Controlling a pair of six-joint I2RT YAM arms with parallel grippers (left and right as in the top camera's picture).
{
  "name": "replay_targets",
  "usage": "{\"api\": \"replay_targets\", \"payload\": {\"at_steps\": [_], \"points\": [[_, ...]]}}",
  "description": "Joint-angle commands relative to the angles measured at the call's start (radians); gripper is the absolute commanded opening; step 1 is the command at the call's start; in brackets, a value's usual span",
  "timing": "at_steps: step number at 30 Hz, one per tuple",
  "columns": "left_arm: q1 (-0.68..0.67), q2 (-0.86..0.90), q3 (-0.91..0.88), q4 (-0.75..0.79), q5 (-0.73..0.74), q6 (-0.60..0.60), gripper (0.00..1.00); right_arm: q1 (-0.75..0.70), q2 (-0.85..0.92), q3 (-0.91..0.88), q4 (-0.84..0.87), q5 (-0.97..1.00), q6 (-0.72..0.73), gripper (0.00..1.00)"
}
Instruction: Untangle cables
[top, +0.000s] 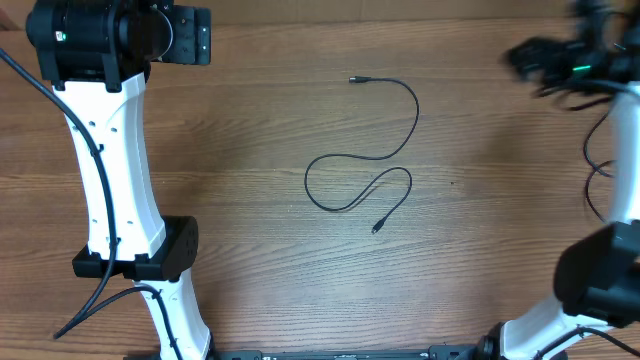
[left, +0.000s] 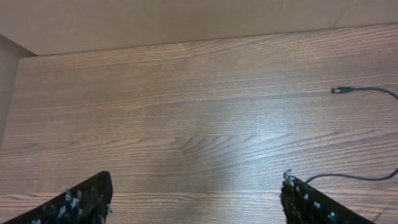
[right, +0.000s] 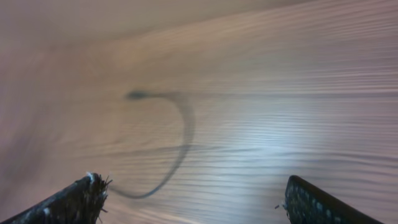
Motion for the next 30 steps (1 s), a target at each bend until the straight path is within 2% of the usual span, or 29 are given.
{"api": "replay_targets", "payload": {"at_steps": [1,5,10,15,23,24,26,30], "points": [[-0.007,0.006,0.006,0.01,-0.004,0.026,0.87,0.143,-0.011,-0.125,0.058,0.0,0.001,0.91],[-0.007,0.006,0.006,0.019,-0.003,0.038,0.88,0.314,-0.01,-0.21,0.087,0.0,0.005,0.91],[-0.006,0.006,0.006,0.023,-0.003,0.04,0.88,0.513,-0.008,-0.219,0.062,0.006,0.008,0.91],[-0.006,0.006,0.006,0.021,-0.003,0.04,0.88,0.682,0.004,-0.22,0.045,0.091,-0.008,0.92],[-0.006,0.006,0.006,0.01,-0.003,0.04,0.89,0.824,0.029,-0.286,-0.029,0.294,-0.353,0.91],[-0.007,0.006,0.006,0.01,-0.002,0.04,0.89,0.828,0.029,-0.327,-0.024,0.319,-0.438,0.9],[-0.006,0.006,0.006,0.011,-0.002,0.04,0.88,0.828,0.029,-0.375,-0.002,0.318,-0.533,0.82],[-0.006,0.006,0.006,0.012,-0.003,0.04,0.89,0.82,0.029,-0.47,0.109,0.322,-0.642,0.82]]}}
